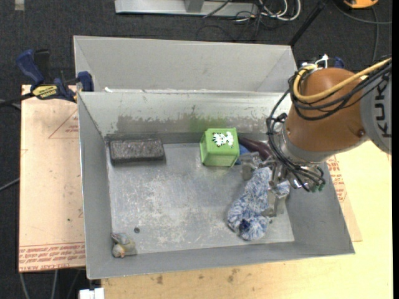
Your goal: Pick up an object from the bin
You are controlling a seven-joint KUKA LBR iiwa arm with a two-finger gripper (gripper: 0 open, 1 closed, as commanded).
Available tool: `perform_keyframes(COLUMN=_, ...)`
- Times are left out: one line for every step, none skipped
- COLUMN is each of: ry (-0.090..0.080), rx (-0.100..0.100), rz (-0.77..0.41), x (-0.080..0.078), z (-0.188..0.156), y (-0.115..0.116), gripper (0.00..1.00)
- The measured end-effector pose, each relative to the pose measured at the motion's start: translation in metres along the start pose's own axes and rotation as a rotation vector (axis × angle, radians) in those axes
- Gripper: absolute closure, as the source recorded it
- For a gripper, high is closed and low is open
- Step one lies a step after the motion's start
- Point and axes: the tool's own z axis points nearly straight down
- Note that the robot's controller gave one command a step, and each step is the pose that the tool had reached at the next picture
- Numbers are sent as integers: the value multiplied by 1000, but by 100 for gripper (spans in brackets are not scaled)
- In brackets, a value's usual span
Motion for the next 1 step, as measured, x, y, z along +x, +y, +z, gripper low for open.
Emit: perform_keyframes(ry=6, rx=-3, rz=-97, x=11, z=48, y=-3, gripper=0)
